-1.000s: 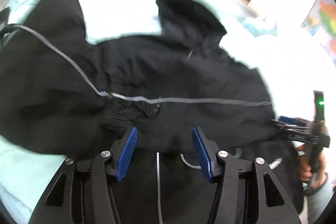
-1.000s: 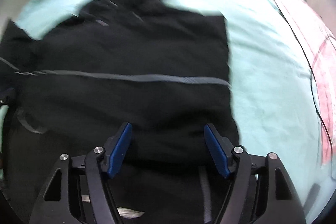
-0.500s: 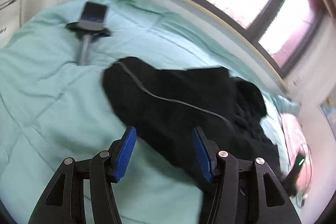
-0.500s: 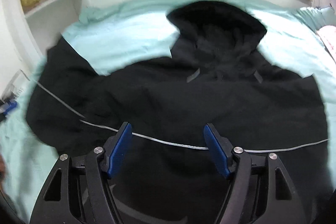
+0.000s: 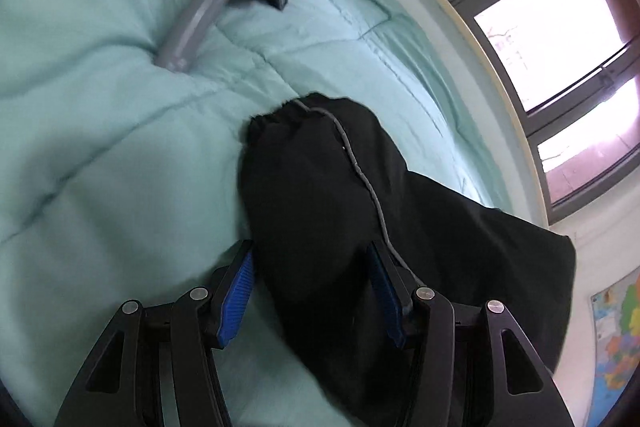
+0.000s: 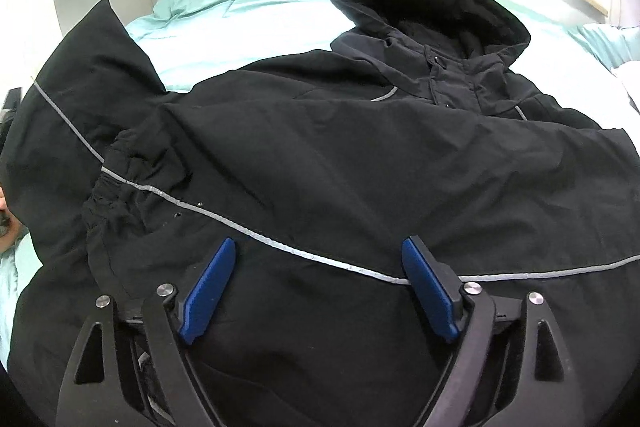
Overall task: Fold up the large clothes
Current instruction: 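Grasp the other sleeve cuff with the left gripper and lift it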
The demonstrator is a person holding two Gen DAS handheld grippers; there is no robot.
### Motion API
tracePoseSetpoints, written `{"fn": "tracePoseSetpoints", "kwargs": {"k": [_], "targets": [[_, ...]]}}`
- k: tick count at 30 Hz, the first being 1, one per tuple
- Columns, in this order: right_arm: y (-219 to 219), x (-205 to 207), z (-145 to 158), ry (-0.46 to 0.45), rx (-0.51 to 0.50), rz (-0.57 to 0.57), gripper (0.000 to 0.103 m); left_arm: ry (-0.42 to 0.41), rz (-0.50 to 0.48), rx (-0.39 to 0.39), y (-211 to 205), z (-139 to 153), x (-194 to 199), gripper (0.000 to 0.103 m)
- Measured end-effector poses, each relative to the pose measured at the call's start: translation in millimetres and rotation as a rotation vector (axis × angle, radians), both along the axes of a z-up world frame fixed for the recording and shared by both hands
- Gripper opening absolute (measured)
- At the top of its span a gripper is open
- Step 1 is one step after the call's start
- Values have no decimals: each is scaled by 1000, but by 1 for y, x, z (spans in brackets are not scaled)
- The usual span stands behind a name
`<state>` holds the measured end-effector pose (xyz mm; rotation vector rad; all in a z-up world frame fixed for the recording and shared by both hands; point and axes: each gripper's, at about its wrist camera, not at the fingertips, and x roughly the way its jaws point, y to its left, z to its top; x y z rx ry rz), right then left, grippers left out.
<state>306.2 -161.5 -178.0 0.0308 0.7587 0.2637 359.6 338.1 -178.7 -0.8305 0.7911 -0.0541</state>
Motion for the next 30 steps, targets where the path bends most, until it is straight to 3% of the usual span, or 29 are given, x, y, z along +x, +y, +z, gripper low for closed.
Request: {"fn": "tracePoseSetpoints", "kwargs": {"k": [4, 5, 6, 7, 10, 13, 17, 23, 25, 30], "targets": [[1, 1, -2, -6, 3, 6, 91, -41, 11, -6, -6, -7, 13, 54], [1, 3, -2, -6, 3, 6, 91, -56, 16, 24, -9, -3, 13, 32], [1, 3, -2, -7, 2, 6, 91, -80, 8, 55, -14, 3, 10, 21], [1, 3, -2, -7, 1, 6, 91, -107, 12, 95, -18, 12, 4, 17], [1, 1, -1, -7, 0, 7, 91, -172, 81, 222, -22, 43, -22, 16], [2, 1, -1, -6, -4, 6, 91, -242, 237, 302, -4, 80, -68, 16], [2, 1, -1, -8, -6, 10, 91, -152, 429, 417, 25, 94, -100, 16], [1, 0, -1, -7, -7, 11, 91, 109, 407, 447, 37, 26, -63, 16], [1, -1, -1, -7, -7, 11, 91, 93, 396, 447, 37, 14, -69, 16], [1, 0, -1, -6, -5, 12, 92, -79, 344, 429, 25, 44, -86, 16]]}}
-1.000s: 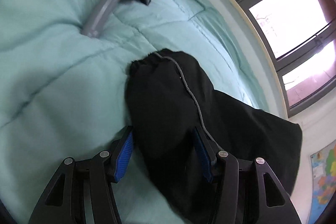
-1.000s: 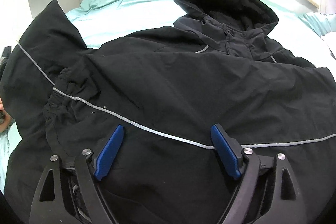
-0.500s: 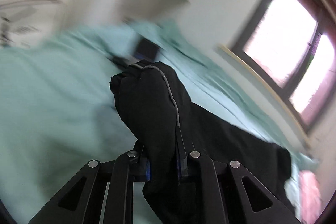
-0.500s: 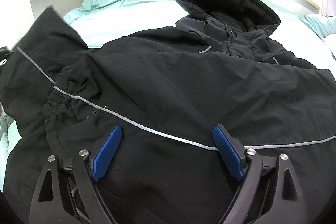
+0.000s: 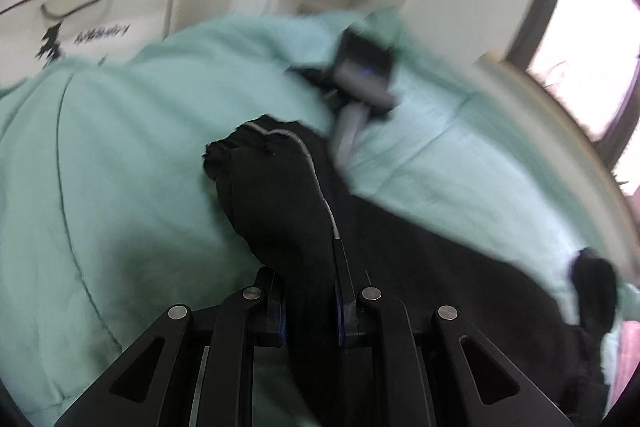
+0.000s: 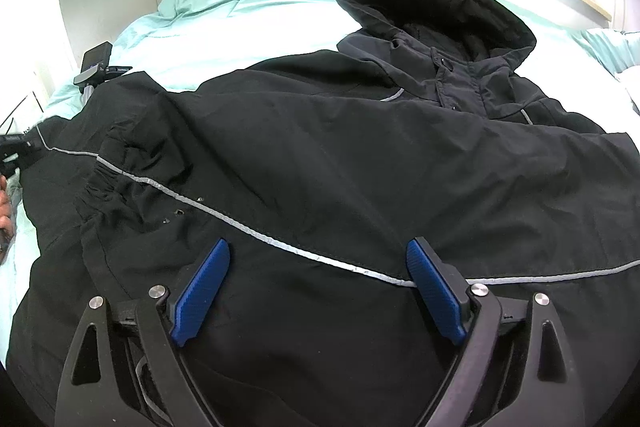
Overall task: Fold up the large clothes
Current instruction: 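Grasp the other sleeve cuff with the left gripper and lift it, then lay the sleeve across the jacket body and open the left gripper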
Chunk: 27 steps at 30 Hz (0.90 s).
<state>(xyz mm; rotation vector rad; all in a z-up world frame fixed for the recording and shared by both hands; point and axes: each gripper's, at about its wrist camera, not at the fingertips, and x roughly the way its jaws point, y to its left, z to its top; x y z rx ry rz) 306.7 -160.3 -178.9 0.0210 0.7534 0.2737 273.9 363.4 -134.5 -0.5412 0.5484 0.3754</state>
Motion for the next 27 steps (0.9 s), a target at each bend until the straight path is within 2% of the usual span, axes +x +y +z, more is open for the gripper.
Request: {"fn": "tracePoseSetpoints", "kwargs": {"k": [2, 6, 11, 14, 17, 20, 23, 25, 27], "targets": [[0, 0, 0, 0, -1, -1, 92, -64, -49, 31, -16, 23, -7, 16], [0, -1, 1, 1, 0, -9, 92, -165, -205, 115, -78, 72, -24, 16], [-1, -28, 20, -41, -76, -64, 90, -174, -530, 140, -190, 107, -34, 16], [-20, -61, 45, -68, -71, -79, 90, -194, -679, 203, -262, 126, -48, 16], [-47, -91, 65, -93, -45, -89, 90, -216, -811, 221, -323, 137, -58, 16], [-89, -121, 81, -98, -5, -138, 90, -184, -922, 251, -389, 131, -56, 16], [-121, -134, 84, -76, 38, -166, 90, -88, -1021, 240, -455, 100, -42, 16], [-134, -139, 83, -47, -3, -195, 90, -12, -1058, 215, -489, 70, -30, 16], [-135, -143, 80, -30, -106, -224, 90, 77, -1082, 209, -515, 34, -19, 16]]}}
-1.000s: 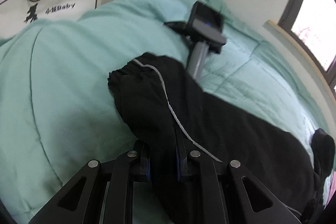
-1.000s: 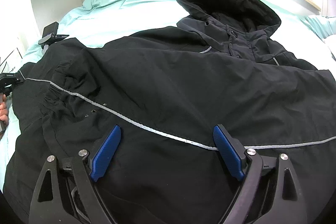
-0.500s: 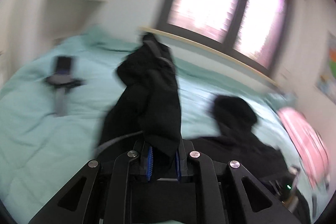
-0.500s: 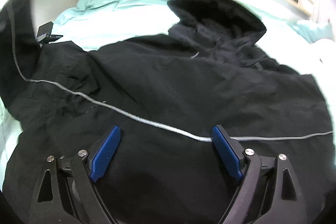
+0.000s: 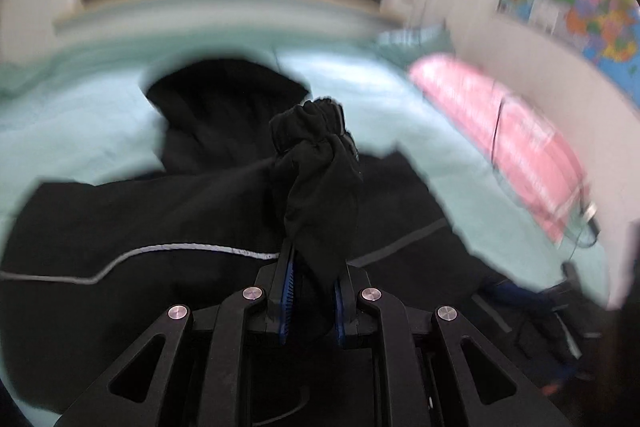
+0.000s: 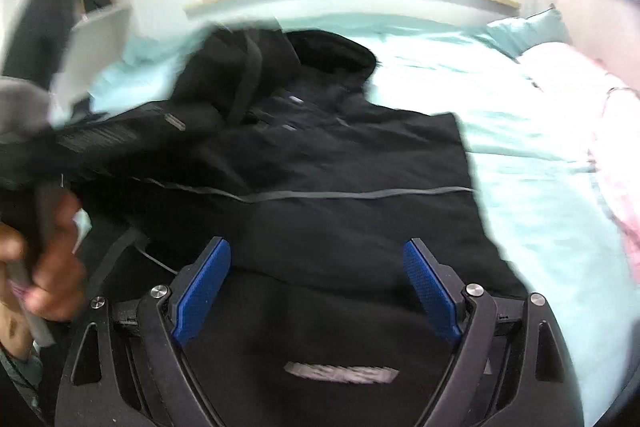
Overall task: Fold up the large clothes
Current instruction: 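Lay the sleeve across the jacket body and open the left gripper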
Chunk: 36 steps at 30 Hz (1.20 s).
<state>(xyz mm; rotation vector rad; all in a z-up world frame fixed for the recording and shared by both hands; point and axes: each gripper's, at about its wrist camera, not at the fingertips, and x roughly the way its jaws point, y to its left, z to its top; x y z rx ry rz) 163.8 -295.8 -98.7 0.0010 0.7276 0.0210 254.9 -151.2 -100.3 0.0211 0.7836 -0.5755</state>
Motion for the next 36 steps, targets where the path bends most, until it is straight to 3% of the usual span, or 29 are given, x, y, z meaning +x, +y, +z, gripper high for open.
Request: {"fn": "tracePoseSetpoints", "kwargs": {"k": [4, 6, 8, 10, 12, 13, 15, 17, 18, 20, 22, 26, 29, 30, 31, 32, 36], "targets": [[-5, -3, -10, 49, -37, 26, 90, 150, -16, 52, -30, -66, 19, 20], [-11, 0, -15, 94, -28, 35, 90, 148, -48, 28, -27, -65, 19, 25], [-22, 8, -18, 171, -26, 85, 89, 220, -111, -58, -16, -54, 20, 48], [-35, 11, -11, 180, -12, 90, 89, 252, -149, -140, -4, -42, 17, 48], [-49, 16, 2, 183, 40, 89, 89, 237, -180, -206, 9, -25, 9, 50], [-55, 22, 11, 189, 114, 111, 89, 218, -183, -223, 13, -16, 7, 53], [-61, 38, 18, 215, 231, 134, 89, 168, -165, -247, 38, 0, -2, 55], [-62, 58, 17, 238, 284, 119, 89, 136, -139, -271, 60, 14, -8, 56], [-59, 65, 15, 243, 283, 109, 87, 125, -112, -280, 76, 18, -12, 56], [-52, 84, 8, 264, 293, 102, 72, 110, -43, -287, 106, 22, -13, 56], [-47, 105, -3, 292, 362, 95, 71, 76, 13, -307, 138, 26, -15, 56], [-48, 133, -24, 311, 406, 11, 71, 49, 93, -313, 180, 28, -14, 56], [-46, 152, -49, 367, 570, 46, 71, 55, 148, -279, 196, 23, -10, 56], [-42, 155, -52, 365, 555, 39, 69, 57, 160, -269, 200, 24, -9, 56], [-38, 154, -48, 351, 499, 31, 59, 61, 167, -261, 200, 22, -7, 56], [-35, 151, -43, 334, 457, 31, 39, 69, 167, -258, 201, 20, -4, 56], [-44, 120, 9, 144, 301, 21, 33, 80, 127, -235, 193, 13, 3, 55]]}}
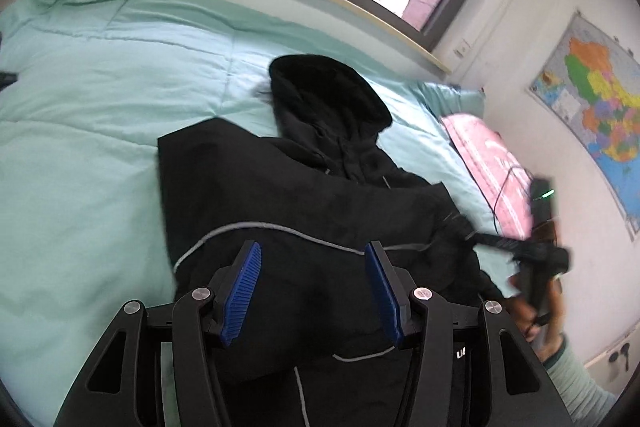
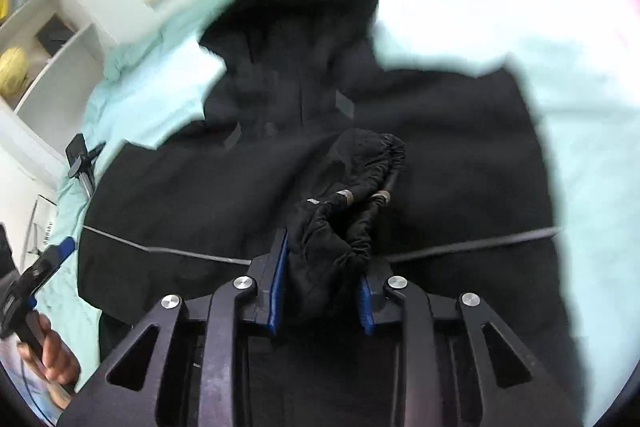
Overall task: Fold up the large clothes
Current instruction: 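Lay the sleeve across the jacket body and open the left gripper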
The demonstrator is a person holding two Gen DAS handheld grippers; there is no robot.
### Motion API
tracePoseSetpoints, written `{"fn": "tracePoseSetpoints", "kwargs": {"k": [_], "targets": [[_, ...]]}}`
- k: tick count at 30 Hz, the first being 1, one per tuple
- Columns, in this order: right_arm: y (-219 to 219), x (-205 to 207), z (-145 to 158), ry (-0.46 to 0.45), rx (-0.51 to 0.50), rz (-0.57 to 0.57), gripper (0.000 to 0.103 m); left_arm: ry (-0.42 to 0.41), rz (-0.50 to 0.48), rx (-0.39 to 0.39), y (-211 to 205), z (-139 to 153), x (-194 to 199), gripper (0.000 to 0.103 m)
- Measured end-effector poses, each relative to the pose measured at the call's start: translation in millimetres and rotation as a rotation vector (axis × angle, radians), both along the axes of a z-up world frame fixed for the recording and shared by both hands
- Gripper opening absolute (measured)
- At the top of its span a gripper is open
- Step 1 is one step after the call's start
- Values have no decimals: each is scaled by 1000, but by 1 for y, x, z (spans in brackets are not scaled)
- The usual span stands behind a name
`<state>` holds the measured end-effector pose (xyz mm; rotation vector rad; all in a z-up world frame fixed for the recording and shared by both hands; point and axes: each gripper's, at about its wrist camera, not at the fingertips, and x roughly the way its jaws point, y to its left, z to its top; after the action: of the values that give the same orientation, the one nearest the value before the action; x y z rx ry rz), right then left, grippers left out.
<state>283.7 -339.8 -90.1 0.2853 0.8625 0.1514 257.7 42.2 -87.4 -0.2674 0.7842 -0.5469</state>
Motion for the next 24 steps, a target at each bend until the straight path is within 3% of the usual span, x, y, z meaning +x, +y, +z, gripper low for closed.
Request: {"fn": "tracePoseSetpoints", "kwargs": {"k": [4, 8, 12, 13, 15, 16, 19, 20, 22, 24], "targets": [[-25, -28, 51, -178, -111, -27, 33, 26, -47, 65, -28, -8, 16, 55], [-50, -29, 45, -141, -132, -49, 33, 77, -82, 87, -54, -31, 28, 55], [-71, -20, -19, 22, -155, -82, 32, 156, -86, 130, -70, -66, 36, 55], [-77, -12, -50, 103, -139, -92, 32, 163, -84, 149, -72, -73, 36, 55], [-77, -4, -78, 160, -115, -87, 31, 150, -89, 178, -76, -73, 35, 55], [-76, -5, -81, 144, -123, -87, 32, 147, -93, 190, -78, -71, 35, 55], [-72, -9, -66, 137, -168, -85, 34, 122, -89, 209, -78, -60, 31, 55], [-73, -12, -59, 124, -175, -82, 39, 97, -87, 186, -74, -49, 27, 55], [-72, -28, -28, 38, -196, -98, 51, 37, -85, 109, -61, -25, 21, 56], [-61, -36, 5, -67, -191, -87, 61, 11, -51, 84, -52, -6, 25, 56]]}}
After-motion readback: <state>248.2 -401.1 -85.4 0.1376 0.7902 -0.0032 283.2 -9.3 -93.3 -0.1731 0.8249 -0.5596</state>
